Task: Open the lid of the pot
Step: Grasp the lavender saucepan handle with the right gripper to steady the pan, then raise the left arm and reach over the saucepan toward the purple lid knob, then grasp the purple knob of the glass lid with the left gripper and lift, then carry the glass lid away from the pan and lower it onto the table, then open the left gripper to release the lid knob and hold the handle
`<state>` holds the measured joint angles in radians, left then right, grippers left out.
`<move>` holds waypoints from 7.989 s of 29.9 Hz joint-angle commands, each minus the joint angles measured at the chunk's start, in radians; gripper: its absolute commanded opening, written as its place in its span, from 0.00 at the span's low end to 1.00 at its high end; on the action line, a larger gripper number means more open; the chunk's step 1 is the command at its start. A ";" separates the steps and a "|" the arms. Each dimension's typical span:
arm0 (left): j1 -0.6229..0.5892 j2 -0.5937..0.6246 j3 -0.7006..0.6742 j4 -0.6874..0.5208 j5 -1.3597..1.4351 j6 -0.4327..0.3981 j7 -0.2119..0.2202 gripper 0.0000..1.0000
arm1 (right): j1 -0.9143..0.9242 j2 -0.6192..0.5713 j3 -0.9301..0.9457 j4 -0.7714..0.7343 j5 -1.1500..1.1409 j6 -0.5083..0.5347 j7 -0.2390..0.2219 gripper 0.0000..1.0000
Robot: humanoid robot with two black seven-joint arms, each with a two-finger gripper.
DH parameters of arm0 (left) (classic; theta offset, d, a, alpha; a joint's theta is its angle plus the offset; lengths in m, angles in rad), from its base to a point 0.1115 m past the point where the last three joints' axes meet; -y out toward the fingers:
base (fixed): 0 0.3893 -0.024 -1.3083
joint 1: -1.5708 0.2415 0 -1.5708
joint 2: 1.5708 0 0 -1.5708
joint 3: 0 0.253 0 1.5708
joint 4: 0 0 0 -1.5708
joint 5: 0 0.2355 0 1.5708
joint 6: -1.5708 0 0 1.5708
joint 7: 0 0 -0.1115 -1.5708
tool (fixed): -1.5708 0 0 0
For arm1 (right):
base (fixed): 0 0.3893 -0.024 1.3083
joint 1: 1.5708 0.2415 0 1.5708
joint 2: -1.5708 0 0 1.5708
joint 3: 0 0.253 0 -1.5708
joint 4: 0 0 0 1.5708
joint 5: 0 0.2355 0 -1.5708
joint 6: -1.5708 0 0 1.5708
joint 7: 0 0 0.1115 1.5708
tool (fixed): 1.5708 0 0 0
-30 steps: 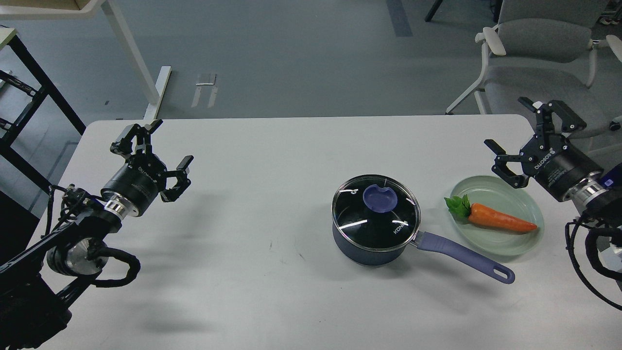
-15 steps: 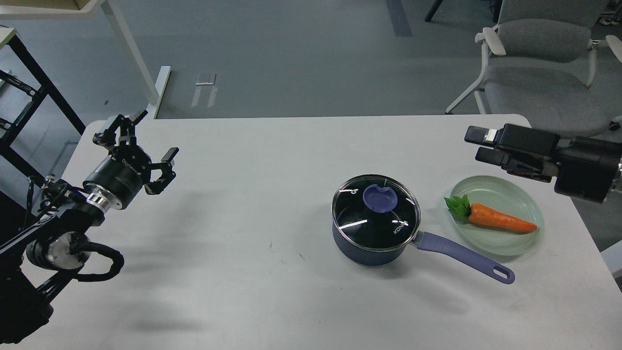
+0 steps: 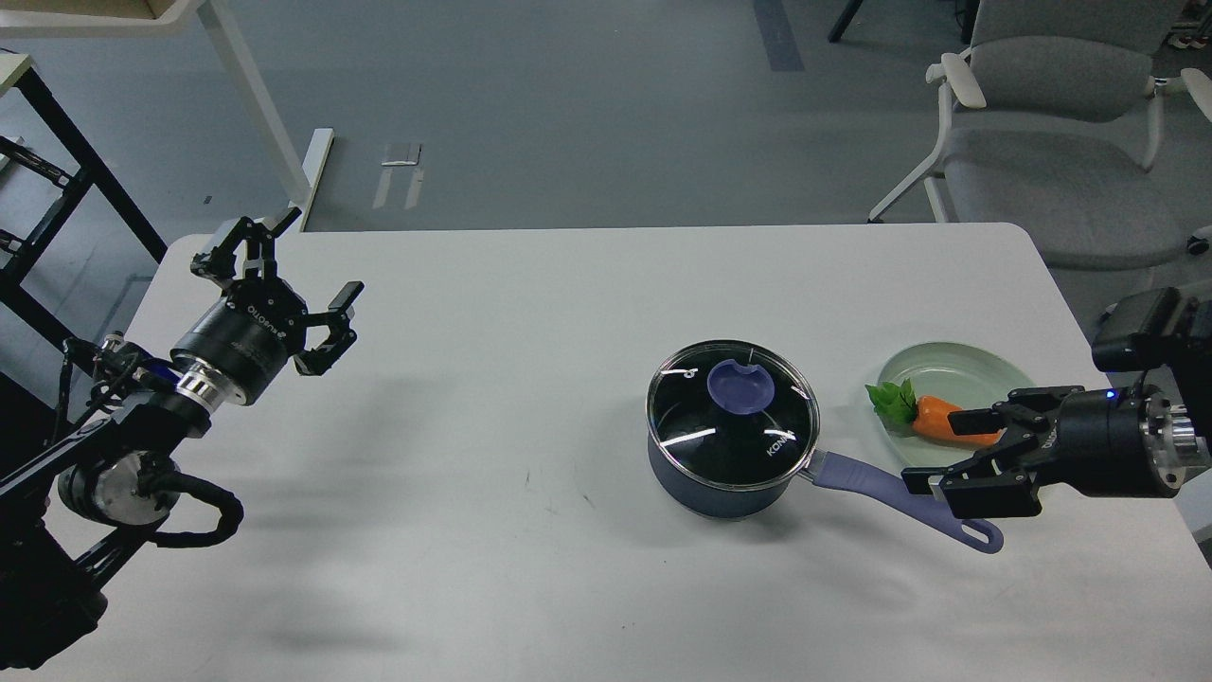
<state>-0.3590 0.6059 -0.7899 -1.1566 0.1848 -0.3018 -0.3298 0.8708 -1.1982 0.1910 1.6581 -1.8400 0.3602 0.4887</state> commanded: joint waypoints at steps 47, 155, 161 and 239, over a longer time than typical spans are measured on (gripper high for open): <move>-0.006 0.005 -0.003 -0.072 0.140 0.010 -0.049 0.99 | 0.007 0.104 -0.143 -0.058 -0.257 -0.109 0.000 0.31; -0.839 -0.163 0.744 0.005 1.727 0.375 -0.159 0.33 | -0.015 0.083 -0.147 -0.058 -0.248 -0.130 0.000 0.30; -0.715 0.130 0.745 -0.107 1.645 0.380 -0.159 0.33 | -0.015 0.077 -0.147 -0.058 -0.246 -0.132 0.000 0.30; -0.274 0.379 0.726 -0.077 1.490 0.704 -0.159 0.99 | -0.001 0.144 -0.147 -0.083 -0.236 -0.132 0.000 0.30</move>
<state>-0.6330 0.9849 -0.0644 -1.2318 1.6747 0.4019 -0.4886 0.8669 -1.0666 0.0453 1.5790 -2.0771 0.2285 0.4885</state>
